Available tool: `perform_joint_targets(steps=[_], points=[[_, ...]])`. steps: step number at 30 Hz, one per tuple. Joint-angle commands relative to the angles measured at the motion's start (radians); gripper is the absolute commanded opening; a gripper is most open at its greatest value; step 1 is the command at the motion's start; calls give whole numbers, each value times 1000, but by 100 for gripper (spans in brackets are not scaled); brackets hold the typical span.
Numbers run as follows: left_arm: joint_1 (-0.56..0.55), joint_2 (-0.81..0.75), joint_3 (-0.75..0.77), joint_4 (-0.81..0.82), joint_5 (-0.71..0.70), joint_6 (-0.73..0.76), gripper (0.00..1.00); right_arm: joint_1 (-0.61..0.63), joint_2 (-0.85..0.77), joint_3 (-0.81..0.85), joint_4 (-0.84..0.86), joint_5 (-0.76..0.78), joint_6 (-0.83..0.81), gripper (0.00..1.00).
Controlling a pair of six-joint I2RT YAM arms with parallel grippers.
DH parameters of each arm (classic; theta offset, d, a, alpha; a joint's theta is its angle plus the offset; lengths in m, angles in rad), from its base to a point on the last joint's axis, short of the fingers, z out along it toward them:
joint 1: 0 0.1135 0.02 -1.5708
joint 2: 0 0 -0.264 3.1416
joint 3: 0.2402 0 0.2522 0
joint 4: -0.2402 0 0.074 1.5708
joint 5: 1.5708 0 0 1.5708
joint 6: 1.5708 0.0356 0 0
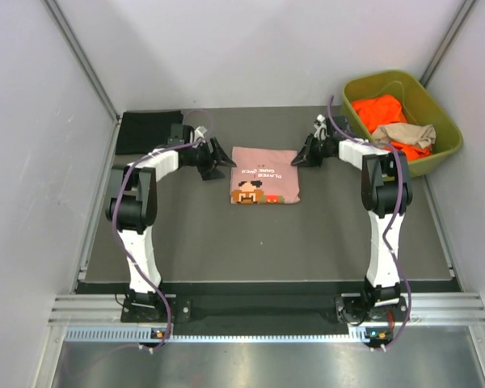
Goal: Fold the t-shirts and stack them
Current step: Fold the tshirt
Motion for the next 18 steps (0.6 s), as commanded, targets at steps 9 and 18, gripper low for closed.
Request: perform_joint_targets(steps=[9,18], points=[[5,3,139,-95,-79,198,94,-19,-28,99,-207,195,-211,9],[8,-52,137,-96,-114,160,79,63,-203,180,-356,343,-299,27]])
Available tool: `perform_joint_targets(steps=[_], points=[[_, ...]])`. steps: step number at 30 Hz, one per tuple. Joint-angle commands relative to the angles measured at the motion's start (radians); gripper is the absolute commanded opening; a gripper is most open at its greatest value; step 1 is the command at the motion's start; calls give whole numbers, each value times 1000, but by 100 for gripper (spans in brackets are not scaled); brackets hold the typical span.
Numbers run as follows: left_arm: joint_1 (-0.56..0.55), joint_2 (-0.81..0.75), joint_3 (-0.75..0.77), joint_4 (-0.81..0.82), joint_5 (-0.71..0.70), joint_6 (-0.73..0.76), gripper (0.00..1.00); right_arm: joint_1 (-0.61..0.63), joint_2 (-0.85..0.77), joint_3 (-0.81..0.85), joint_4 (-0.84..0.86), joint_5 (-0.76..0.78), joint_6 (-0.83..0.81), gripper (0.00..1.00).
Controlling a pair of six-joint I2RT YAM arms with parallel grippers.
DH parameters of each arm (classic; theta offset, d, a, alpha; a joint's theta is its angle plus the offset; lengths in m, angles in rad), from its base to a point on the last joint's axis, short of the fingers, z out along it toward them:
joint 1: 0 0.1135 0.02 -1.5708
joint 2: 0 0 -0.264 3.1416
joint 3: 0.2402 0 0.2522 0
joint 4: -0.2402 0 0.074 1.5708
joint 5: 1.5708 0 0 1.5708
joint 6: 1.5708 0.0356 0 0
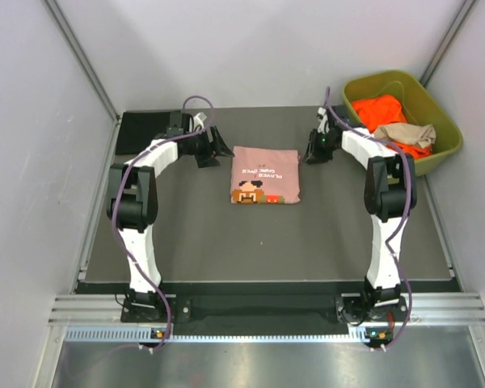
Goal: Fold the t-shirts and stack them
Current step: Fold the tshirt, then neatly place the folded tshirt to the corner
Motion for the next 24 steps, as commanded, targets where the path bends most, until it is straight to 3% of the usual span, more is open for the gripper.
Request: perform_joint_targets(steps=[1,7,11,13,15,20,24], points=[[12,-88,-23,-18,-46,-3,78,72,-179,76,-71,151,-92,29],[72,-301,-245,-26,-124,-102,80,266,-304,53,-105,305,-316,47],[122,-459,-372,-38,-139,-172,87,420,-407,-75,25,322,-438,54],[135,-504,-434,-37,-130,-202,99,477,-450,-206,175,359,-501,62],[135,-562,-463,-32,-126,-210,99,563,-495,-309,288,410,-586,72],[133,-670,-540,-43,-139,-221,99,681,-489,-415,386,417,-750,76],[211,-745,-635,4,-107,-288,99,753,-482,-497,478,441,-890,76]])
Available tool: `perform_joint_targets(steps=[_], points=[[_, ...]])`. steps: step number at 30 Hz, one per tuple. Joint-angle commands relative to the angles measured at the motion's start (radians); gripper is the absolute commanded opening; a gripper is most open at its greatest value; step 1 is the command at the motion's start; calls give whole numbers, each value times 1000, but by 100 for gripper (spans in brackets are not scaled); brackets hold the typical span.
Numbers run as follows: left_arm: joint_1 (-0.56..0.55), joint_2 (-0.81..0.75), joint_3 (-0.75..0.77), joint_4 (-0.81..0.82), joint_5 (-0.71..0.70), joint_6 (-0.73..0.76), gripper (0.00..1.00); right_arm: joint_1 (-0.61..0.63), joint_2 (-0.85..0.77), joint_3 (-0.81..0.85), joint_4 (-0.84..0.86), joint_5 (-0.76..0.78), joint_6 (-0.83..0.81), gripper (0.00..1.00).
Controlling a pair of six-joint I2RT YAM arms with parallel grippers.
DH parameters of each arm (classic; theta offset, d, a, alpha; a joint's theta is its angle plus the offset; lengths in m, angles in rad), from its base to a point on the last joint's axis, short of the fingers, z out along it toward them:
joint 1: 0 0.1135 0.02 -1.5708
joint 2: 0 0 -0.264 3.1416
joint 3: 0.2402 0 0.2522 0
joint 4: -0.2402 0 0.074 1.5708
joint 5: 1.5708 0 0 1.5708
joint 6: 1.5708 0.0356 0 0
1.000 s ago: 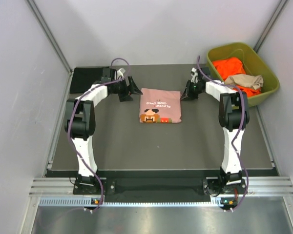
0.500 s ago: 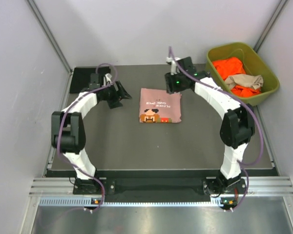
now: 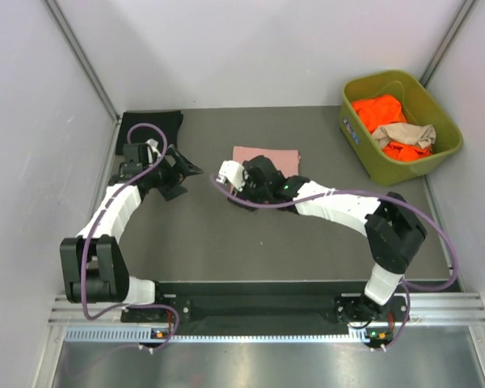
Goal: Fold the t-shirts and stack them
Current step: Neatly place the folded tshirt to the corner
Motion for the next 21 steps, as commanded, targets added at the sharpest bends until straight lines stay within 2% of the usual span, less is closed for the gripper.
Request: perform_joint_targets(steps=[1,3,4,9,12,21], points=[[60,-97,-76,69,27,-76,99,64,-15,-57,200,22,-204,75],[94,-118,-125,97,35,-114,97,75,-13,-115,221,-44,-304,74],[101,-129,-137,102,41,-128,97,87,-4,-133,300,-44,-327,73],[125,-123,-185,122,75,-159,94,93,63,-161,384,-11,-336,68],[137,-125,-207,125,81,-154,94,93,91,-186,428,-44,-380,67],[177,-154,-263,119,88,-163,93,87,218,-138,467,-22,-451,62]])
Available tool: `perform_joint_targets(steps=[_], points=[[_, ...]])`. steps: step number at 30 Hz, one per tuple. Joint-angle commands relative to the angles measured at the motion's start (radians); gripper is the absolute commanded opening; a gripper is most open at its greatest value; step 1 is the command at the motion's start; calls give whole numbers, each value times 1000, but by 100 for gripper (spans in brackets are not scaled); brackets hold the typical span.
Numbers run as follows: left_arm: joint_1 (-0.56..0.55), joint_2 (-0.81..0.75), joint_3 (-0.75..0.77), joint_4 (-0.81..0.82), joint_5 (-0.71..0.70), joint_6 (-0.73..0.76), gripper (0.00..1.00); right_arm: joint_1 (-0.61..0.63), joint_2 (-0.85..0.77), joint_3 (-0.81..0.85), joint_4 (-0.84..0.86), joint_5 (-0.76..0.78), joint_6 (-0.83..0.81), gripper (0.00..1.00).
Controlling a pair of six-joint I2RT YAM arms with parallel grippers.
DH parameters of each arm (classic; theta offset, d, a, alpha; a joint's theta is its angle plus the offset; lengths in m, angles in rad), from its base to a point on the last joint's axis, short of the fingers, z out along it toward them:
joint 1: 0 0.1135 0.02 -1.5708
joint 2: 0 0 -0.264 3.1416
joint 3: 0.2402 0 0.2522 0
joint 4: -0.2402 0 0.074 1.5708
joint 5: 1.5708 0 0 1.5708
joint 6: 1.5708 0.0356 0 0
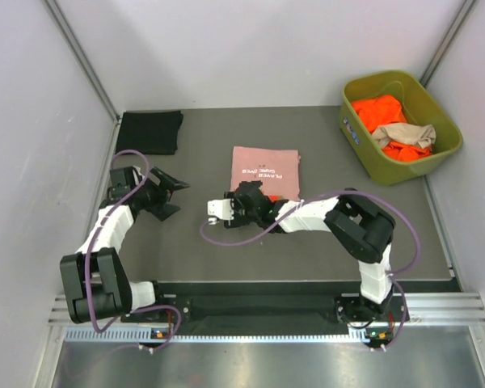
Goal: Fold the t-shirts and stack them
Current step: Neatly place the folded tshirt to the corner
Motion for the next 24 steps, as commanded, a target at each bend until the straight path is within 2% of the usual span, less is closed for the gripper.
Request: perform_joint_targets(steps=[1,6,9,10,15,18,24], points=[[17,-31,-13,45,19,-16,93,-9,60,71,68,-5,-40,59],[20,-21,-20,79,7,-47,94,-28,105,110,85,32,-58,46],[19,25,-5,84,19,-53,98,-48,114,130,62,6,-50,31],[19,38,-2,96,36,-56,99,-58,110,136,51,-3,-43,22],[11,129,24,148,39,-90,99,-75,81,144,8,-71,0,0],[2,221,59,177,59,-136,99,-91,65,174,-15,-109,63,0],[-92,387,157,269,46,-228,99,-118,18,191,-28,-132,102,0]])
